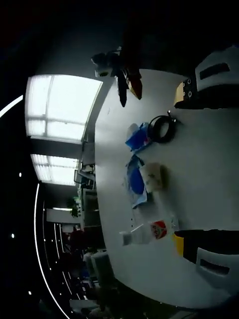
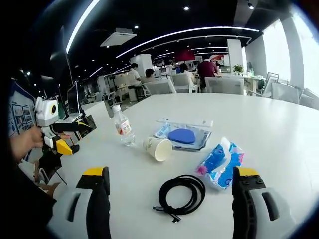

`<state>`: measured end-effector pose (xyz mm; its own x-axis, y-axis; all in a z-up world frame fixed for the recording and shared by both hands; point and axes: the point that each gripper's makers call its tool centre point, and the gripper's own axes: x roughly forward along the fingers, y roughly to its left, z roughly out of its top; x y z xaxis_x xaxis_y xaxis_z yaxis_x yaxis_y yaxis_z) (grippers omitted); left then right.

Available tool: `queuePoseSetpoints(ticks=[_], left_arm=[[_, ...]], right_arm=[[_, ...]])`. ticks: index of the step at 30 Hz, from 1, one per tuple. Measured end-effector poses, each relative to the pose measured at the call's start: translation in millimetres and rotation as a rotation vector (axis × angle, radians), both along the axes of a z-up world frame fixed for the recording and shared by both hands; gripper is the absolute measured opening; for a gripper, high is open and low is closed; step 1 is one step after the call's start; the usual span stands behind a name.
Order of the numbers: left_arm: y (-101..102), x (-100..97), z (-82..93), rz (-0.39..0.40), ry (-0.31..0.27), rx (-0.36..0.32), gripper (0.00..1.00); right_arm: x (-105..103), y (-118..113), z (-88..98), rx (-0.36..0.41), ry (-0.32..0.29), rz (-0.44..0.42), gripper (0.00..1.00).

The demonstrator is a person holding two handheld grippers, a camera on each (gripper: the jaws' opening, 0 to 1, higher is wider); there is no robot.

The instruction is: Arrange the tabletop items into an orderly group along one side of the table until the central work area is clear of visible clutter.

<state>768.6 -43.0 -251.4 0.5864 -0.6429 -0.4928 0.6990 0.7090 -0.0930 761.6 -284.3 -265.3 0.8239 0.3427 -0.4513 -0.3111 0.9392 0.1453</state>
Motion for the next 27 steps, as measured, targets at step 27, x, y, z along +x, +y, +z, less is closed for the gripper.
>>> queuePoseSetpoints(ticks=[27], left_arm=[[5, 2.8, -1.0, -0.012, -0.013, 0.017, 1.00]], right_arm=[[12, 9, -5.7, -0.007, 0.011, 0.023, 0.90]])
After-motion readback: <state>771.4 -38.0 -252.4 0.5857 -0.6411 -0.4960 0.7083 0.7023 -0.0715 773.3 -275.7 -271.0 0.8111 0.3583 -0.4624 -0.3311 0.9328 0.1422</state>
